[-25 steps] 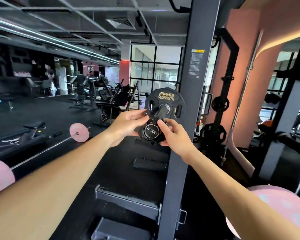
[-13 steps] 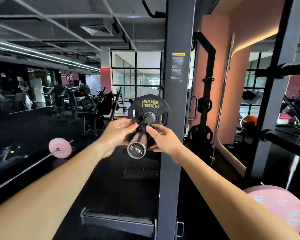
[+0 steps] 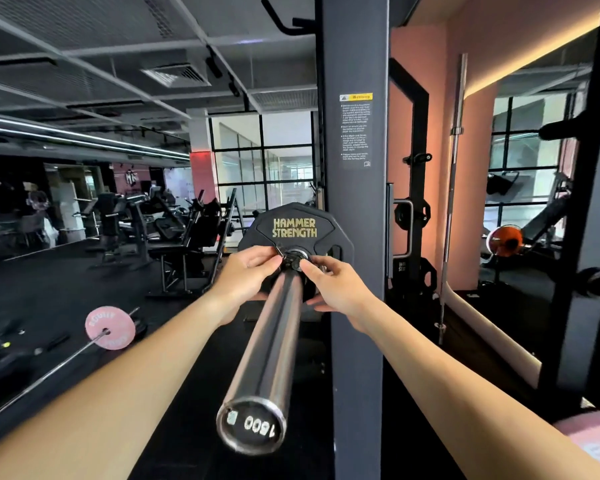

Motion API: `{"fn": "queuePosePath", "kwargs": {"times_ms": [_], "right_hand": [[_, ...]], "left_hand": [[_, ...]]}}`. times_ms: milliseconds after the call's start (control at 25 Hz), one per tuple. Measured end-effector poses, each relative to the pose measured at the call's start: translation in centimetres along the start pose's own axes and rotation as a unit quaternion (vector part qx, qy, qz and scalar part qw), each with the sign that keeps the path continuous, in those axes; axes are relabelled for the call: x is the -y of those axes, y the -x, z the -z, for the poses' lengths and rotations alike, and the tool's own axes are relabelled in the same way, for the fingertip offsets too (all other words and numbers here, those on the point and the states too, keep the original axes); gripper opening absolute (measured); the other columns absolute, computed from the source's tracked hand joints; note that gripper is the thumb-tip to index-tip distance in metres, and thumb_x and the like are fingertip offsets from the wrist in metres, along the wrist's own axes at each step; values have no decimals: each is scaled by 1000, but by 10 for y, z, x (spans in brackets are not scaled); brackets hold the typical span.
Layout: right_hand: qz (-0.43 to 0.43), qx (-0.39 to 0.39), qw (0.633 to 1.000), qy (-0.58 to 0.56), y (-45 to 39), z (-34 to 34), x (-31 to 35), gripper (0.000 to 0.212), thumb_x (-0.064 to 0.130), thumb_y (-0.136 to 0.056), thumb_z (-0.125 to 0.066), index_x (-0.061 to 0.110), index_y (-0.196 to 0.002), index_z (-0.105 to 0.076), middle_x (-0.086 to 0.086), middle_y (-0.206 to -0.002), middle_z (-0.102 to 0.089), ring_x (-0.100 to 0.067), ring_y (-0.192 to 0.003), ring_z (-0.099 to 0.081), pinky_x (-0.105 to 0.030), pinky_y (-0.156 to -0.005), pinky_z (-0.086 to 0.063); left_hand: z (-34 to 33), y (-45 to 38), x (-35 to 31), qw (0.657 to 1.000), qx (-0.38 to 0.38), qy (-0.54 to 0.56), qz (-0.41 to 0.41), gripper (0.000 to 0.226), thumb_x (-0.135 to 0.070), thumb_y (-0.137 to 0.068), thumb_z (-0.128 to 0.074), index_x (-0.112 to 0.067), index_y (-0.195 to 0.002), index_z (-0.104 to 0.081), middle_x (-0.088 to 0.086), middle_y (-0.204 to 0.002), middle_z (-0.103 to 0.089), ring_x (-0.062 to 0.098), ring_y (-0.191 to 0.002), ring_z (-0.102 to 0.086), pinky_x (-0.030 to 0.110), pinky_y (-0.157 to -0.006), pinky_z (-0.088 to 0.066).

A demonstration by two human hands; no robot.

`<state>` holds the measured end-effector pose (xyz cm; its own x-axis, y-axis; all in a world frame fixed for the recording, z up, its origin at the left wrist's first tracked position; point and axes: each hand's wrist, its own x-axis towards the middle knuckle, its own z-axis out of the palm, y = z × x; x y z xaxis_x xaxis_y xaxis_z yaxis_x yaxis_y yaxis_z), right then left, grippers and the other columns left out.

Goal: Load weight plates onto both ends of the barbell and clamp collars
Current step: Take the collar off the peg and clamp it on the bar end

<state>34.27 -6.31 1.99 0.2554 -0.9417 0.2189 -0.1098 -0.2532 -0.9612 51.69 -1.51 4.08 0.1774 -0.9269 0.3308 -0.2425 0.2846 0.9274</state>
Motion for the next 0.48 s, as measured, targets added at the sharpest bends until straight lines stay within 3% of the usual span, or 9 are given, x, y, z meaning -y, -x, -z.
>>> {"fn": "queuePosePath", "kwargs": {"times_ms": [80,240,400,480], "right_hand": [[-10,-17,1000,-8,-15,0,-4,27,51,-90,-67,35,-112,-66,10,-93,-64,-21,-70,-78,-34,-73,-65],[-24,-30,999,-26,-35,1,-6,12,48,-89,-71,39,-94,-65,7,-109,-67,-22,-69,-78,-35,-74,-65],[-24,-63,997,-37,-46,-6,-3,18,43,-87,-75,30,-99,-70,7,-97,-69,-3,-60,-71,-30,-62,-63],[-30,-70,997,-17,-49,-7,3,33,49,-85,-73,26,-110,-71,4,-102,-71,-6,-69,-73,-29,-61,-63]], "left_hand": [[-4,-17,4,1000,-5,-14,-12,20,-23,-98,-62,-28,-115,-71,-21,-108,-70,-7,-98,-63,13,-51,-51],[-6,-41,6,998,8,-53,-38,23,-19,-100,-59,-33,-117,-69,-19,-107,-67,-12,-88,-61,16,-52,-54],[-4,-58,4,990,47,-123,-48,37,-19,-103,-52,-35,-135,-59,-5,-119,-60,16,-103,-63,39,-74,-63],[-4,-62,5,979,57,-179,-82,41,-18,-104,-47,-38,-138,-57,-2,-115,-52,23,-104,-63,44,-79,-62]]}}
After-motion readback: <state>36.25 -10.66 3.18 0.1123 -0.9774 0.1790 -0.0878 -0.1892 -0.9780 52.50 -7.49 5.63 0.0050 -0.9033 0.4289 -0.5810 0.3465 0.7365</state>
